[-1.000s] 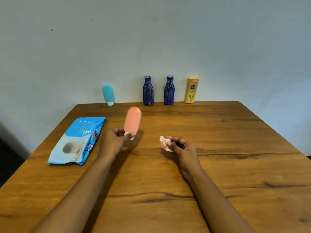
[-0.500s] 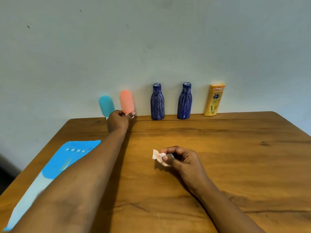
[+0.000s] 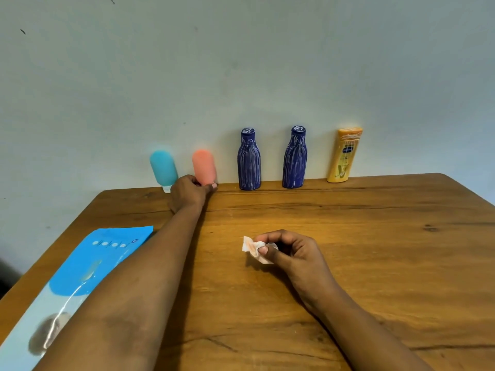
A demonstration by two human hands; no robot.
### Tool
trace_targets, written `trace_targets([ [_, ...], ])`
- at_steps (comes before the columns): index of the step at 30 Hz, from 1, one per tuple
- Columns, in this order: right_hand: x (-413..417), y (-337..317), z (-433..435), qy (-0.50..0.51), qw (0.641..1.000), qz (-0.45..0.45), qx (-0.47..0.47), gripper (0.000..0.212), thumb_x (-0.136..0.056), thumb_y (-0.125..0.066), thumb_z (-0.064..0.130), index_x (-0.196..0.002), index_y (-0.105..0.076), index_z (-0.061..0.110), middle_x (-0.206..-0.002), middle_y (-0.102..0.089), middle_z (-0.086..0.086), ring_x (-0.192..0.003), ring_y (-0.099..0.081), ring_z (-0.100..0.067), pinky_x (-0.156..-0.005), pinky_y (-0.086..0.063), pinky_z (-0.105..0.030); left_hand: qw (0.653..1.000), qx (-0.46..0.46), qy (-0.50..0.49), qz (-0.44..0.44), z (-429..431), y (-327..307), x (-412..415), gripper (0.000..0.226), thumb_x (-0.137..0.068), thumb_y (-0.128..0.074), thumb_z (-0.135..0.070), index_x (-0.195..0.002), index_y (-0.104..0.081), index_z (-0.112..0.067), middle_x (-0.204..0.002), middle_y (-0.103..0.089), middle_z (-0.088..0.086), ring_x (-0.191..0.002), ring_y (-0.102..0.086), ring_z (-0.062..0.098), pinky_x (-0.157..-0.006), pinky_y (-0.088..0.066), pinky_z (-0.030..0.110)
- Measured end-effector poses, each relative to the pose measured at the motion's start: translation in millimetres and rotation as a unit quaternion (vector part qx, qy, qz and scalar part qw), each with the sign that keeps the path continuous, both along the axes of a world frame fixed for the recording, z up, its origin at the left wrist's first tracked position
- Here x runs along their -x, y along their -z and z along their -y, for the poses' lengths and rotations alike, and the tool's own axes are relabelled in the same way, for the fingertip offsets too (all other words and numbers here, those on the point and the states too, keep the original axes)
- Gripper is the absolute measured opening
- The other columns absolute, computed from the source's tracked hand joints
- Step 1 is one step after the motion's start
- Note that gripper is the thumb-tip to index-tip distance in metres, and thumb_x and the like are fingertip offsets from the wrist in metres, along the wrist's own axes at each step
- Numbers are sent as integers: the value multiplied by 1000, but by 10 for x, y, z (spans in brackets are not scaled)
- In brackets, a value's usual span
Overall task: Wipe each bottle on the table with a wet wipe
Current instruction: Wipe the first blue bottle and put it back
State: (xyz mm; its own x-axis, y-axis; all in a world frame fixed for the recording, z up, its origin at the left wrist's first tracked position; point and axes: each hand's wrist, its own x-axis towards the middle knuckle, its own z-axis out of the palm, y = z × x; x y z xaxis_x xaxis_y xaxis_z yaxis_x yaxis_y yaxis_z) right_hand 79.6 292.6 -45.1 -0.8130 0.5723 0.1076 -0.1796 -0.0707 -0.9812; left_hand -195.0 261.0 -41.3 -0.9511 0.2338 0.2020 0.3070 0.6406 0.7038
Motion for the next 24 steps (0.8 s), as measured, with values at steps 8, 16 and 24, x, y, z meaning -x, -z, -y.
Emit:
trace_targets([
  [8, 9, 7, -19, -1, 1000, -1, 25, 14, -80, -67, 4, -91, -72, 11, -92, -73, -2, -83, -65, -11, -72, -52, -23, 1000, 18, 10, -7, -3, 39, 6, 64, -69, -76, -52, -118, -59, -13, -113, -66, 7, -100, -61, 25, -72, -46, 31],
  [16, -48, -48, 17, 53, 997, -9, 50, 15, -82, -66, 3, -91, -72, 14, -91, -72, -6, -82, -65, -15, -73, -55, -29, 985, -118, 49, -112, 187, -126, -429, 47, -87, -64, -15, -130, -46, -24, -132, -42, 7, -117, -50, 24, -97, -47, 36],
  [24, -122, -128, -189, 115, 989, -26, 90, 17, -83, -64, 4, -92, -71, 17, -90, -72, 2, -87, -65, -10, -71, -55, -25, 875, 174, 382, -242, -366, -1533, -332, 59, -87, -64, -9, -140, -41, -23, -140, -42, 5, -112, -53, 22, -85, -38, 23],
])
